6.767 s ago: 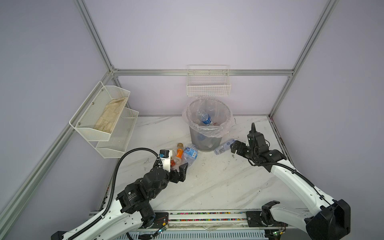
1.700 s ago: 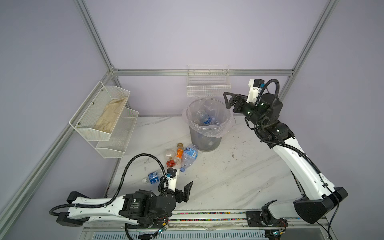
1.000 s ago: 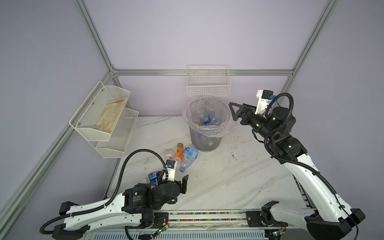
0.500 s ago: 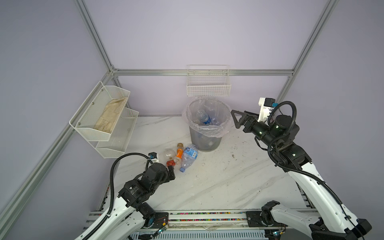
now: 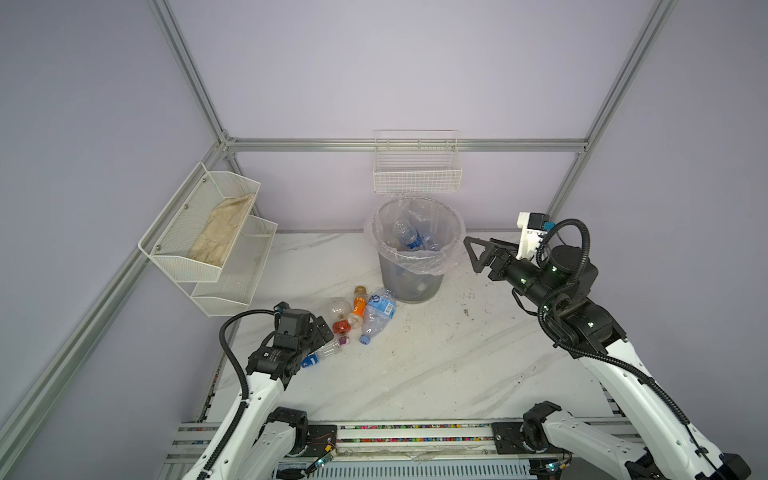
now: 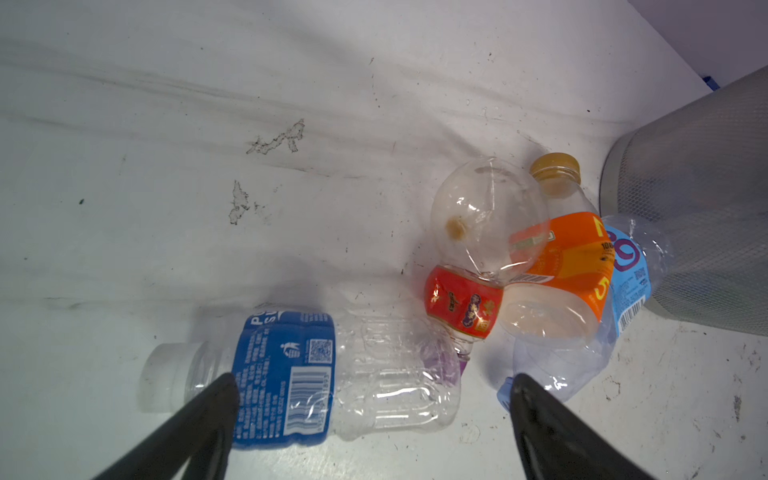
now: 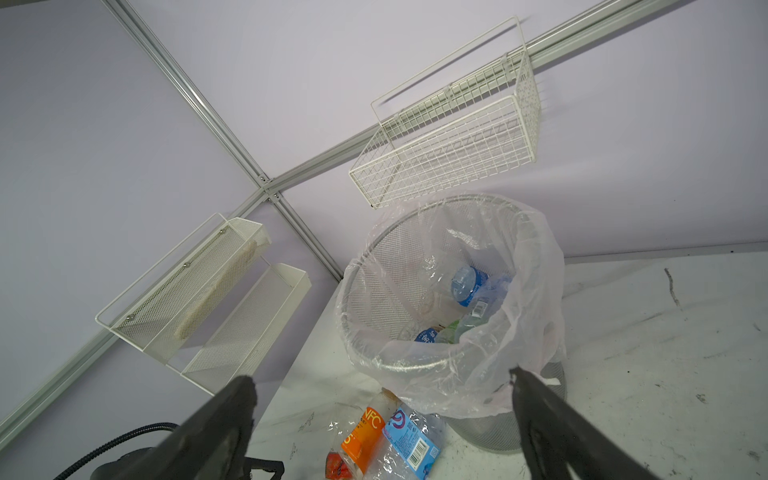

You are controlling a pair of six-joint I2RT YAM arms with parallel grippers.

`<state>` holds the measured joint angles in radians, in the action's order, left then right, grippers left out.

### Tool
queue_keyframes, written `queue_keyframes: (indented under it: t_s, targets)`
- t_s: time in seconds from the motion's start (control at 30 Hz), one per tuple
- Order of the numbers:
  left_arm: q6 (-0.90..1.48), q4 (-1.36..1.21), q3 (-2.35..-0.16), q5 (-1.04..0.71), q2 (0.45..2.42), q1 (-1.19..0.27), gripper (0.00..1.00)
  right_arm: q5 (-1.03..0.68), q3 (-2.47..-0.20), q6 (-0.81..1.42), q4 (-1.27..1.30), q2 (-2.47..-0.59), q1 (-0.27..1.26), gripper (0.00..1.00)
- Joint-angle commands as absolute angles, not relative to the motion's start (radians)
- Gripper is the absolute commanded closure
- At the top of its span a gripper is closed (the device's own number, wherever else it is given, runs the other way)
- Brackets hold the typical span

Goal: Throw the plastic bottles in the bin
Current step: 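Withdraw the right gripper from the bin while the left gripper lowers onto the blue-label bottle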

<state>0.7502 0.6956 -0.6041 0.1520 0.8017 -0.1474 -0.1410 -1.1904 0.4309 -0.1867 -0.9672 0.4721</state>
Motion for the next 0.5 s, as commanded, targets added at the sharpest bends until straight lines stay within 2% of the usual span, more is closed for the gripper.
queue_keyframes:
  t_s: [0.0, 0.17, 0.33, 0.47]
  targets:
    - [0.768, 0.623, -0.552, 0.081, 0.837, -0.122, 0.0, -0.12, -1.178, 0.408, -0.21, -0.946, 0.475, 0.02]
    - [0.809, 0.574, -0.497, 0.042, 0.894, -0.121, 0.0, -0.115, -1.156, 0.416, -0.207, -0.939, 0.475, 0.02]
    - [0.828, 0.522, -0.476, -0.072, 0.973, -0.125, 0.0, -0.109, -1.152, 0.42, -0.206, -0.938, 0.476, 0.03]
    - [0.869, 0.498, -0.456, -0.064, 0.993, -0.214, 0.0, -0.104, -1.143, 0.431, -0.204, -0.926, 0.475, 0.03]
